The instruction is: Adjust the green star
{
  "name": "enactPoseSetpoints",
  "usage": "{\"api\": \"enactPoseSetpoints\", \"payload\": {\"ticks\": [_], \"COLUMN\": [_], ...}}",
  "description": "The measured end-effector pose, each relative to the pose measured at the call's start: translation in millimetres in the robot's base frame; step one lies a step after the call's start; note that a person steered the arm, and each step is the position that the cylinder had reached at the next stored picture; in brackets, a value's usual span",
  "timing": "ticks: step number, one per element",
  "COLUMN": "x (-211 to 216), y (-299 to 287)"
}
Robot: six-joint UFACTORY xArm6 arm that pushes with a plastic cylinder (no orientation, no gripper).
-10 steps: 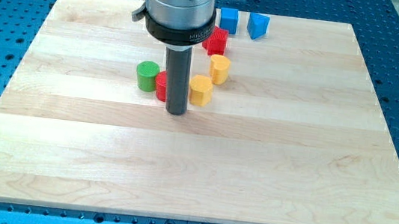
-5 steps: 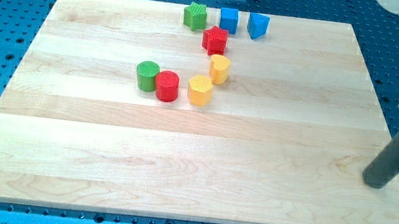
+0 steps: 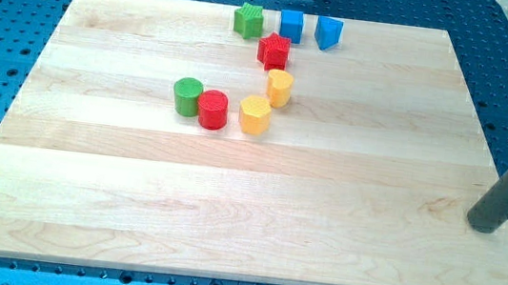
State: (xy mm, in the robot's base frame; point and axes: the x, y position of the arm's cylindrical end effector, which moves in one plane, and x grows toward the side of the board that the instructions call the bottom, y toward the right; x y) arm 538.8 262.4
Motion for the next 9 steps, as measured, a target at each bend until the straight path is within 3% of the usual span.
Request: {"api": "enactPoseSetpoints", "payload": {"ticks": [1, 3, 4, 5, 9], "x": [-58.9, -234.9, -324.2, -347.3, -346.6], "y": [-41.0, -6.2, -16.1, -32.9, -153.8]}}
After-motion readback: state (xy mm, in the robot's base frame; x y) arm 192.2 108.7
